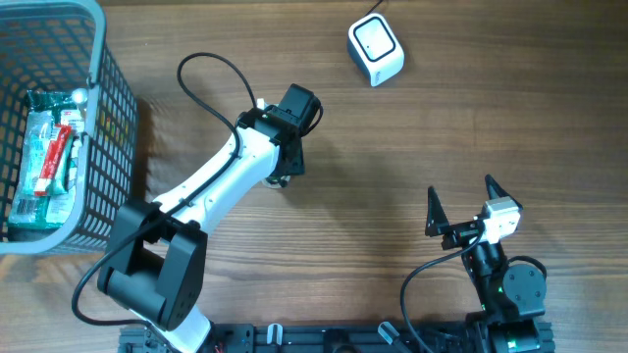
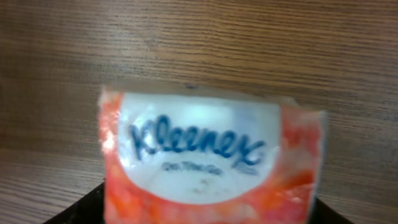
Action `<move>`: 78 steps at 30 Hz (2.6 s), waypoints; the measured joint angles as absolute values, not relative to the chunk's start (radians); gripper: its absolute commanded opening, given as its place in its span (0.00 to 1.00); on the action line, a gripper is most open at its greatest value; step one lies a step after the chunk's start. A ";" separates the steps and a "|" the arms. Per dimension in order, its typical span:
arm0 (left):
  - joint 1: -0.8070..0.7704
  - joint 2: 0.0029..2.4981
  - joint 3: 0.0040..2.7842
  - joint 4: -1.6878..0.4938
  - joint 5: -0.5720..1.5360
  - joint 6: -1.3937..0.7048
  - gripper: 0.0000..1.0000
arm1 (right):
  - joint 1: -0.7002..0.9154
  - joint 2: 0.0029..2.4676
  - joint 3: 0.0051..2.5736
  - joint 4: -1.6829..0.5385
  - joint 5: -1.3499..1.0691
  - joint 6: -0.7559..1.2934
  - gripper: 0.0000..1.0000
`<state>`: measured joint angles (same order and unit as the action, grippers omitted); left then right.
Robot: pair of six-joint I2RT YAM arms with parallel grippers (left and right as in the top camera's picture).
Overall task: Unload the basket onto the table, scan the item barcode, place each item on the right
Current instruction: 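Lift the tissue pack out and carry it toward the table center, then lower the tissue pack upright onto the table and open the left gripper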
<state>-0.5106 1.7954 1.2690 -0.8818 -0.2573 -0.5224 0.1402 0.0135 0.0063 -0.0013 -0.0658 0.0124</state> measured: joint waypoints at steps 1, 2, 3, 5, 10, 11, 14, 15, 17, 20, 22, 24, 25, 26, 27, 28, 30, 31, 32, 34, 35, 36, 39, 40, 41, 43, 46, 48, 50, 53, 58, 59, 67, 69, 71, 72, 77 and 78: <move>-0.511 1.795 1.269 -0.882 -0.257 -0.519 0.90 | 0.140 0.014 0.006 -0.001 -0.066 0.012 1.00; -0.511 1.795 1.269 -0.882 -0.258 -0.516 0.93 | 0.140 0.014 0.006 -0.001 -0.066 0.012 1.00; -0.511 1.795 1.269 -0.882 -0.257 -0.519 0.94 | 0.140 0.014 0.006 -0.001 -0.066 0.012 1.00; -0.511 1.795 1.269 -0.882 -0.257 -0.509 0.94 | 0.140 0.014 0.006 -0.001 -0.066 0.012 1.00; -0.511 1.744 1.269 -0.900 -0.258 -0.492 0.98 | 0.140 0.014 0.006 -0.001 -0.066 0.012 1.00; -0.511 1.707 1.271 -0.901 -0.257 -0.491 0.95 | 0.140 0.014 0.006 -0.001 -0.066 0.012 1.00; -0.510 1.644 1.280 -0.901 -0.256 -0.484 0.86 | 0.140 0.014 0.006 -0.001 -0.066 0.012 1.00; -0.509 1.630 1.283 -0.900 -0.248 -0.484 0.85 | 0.140 0.014 0.006 -0.001 -0.066 0.012 1.00; -0.509 1.629 1.284 -0.906 -0.226 -0.482 0.83 | 0.140 0.014 0.006 -0.001 -0.066 0.012 1.00; -0.509 1.629 1.284 -0.912 -0.215 -0.480 0.75 | 0.140 0.014 0.006 -0.001 -0.066 0.012 0.99; -0.509 1.629 1.284 -0.912 -0.211 -0.481 0.73 | 0.140 0.014 0.006 -0.001 -0.066 0.012 1.00; -0.509 1.631 1.284 -0.911 -0.211 -0.478 0.73 | 0.140 0.014 0.006 -0.001 -0.066 0.012 1.00; -0.509 1.634 1.284 -0.911 -0.211 -0.478 0.73 | 0.140 0.014 0.006 -0.001 -0.066 0.012 1.00; -0.509 1.639 1.284 -0.910 -0.212 -0.478 0.72 | 0.140 0.014 0.006 -0.001 -0.066 0.012 1.00; -0.509 1.648 1.284 -0.908 -0.212 -0.478 0.68 | 0.140 0.014 0.006 -0.001 -0.066 0.012 1.00; -0.509 1.658 1.284 -0.908 -0.213 -0.479 0.65 | 0.140 0.014 0.006 -0.001 -0.066 0.012 1.00; -0.509 1.676 1.283 -0.908 -0.218 -0.477 0.60 | 0.140 0.014 0.006 -0.001 -0.066 0.012 1.00; -0.509 1.681 1.283 -0.908 -0.220 -0.476 0.59 | 0.140 0.014 0.006 -0.001 -0.066 0.012 1.00; -0.509 1.683 1.283 -0.907 -0.220 -0.477 0.58 | 0.140 0.014 0.006 -0.001 -0.066 0.012 1.00; -0.509 1.683 1.283 -0.908 -0.221 -0.477 0.59 | 0.140 0.014 0.006 -0.001 -0.066 0.012 1.00; -0.509 1.683 1.283 -0.908 -0.223 -0.477 0.59 | 0.140 0.014 0.006 -0.001 -0.066 0.012 1.00; -0.509 1.683 1.283 -0.908 -0.223 -0.477 0.59 | 0.140 0.014 0.006 -0.001 -0.066 0.012 1.00; -0.509 1.684 1.283 -0.908 -0.224 -0.477 0.58 | 0.140 0.014 0.006 -0.001 -0.066 0.012 1.00; -0.509 1.685 1.283 -0.908 -0.224 -0.477 0.57 | 0.140 0.014 0.006 -0.001 -0.066 0.012 1.00; -0.509 1.686 1.283 -0.908 -0.224 -0.477 0.57 | 0.140 0.014 0.006 -0.001 -0.066 0.012 1.00; -0.509 1.688 1.283 -0.908 -0.224 -0.477 0.57 | 0.140 0.014 0.006 -0.001 -0.066 0.012 1.00; -0.509 1.690 1.283 -0.908 -0.224 -0.477 0.57 | 0.140 0.014 0.006 -0.001 -0.066 0.012 1.00; -0.509 1.691 1.283 -0.908 -0.224 -0.477 0.57 | 0.140 0.014 0.006 -0.001 -0.066 0.012 1.00; -0.509 1.691 1.283 -0.908 -0.224 -0.477 0.57 | 0.140 0.014 0.006 -0.001 -0.066 0.012 1.00; -0.509 1.691 1.281 -0.908 -0.224 -0.477 0.56 | 0.140 0.014 0.006 -0.001 -0.066 0.012 1.00; -0.509 1.691 1.255 -0.904 -0.243 -0.477 0.48 | 0.140 0.014 0.006 -0.001 -0.066 0.012 1.00; -0.509 1.691 1.253 -0.904 -0.247 -0.477 0.47 | 0.140 0.014 0.006 -0.001 -0.066 0.012 1.00; -0.509 1.691 1.252 -0.901 -0.265 -0.477 0.43 | 0.140 0.014 0.006 -0.001 -0.066 0.012 1.00; -0.509 1.691 1.252 -0.910 -0.265 -0.477 0.43 | 0.140 0.014 0.006 -0.001 -0.066 0.012 1.00; -0.509 1.691 1.252 -0.932 -0.265 -0.477 0.43 | 0.140 0.014 0.006 -0.001 -0.066 0.012 1.00; -0.509 1.691 1.252 -0.934 -0.265 -0.477 0.43 | 0.140 0.014 0.006 -0.001 -0.066 0.012 1.00; -0.509 1.691 1.252 -0.939 -0.257 -0.477 0.49 | 0.140 0.014 0.006 -0.001 -0.066 0.012 1.00; -0.509 1.691 1.252 -0.939 -0.257 -0.477 0.49 | 0.140 0.014 0.006 -0.001 -0.066 0.012 1.00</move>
<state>-0.5095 1.6909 1.2518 -0.9390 -0.2565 -0.4767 0.1402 0.0135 0.0059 -0.0013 -0.0662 0.0124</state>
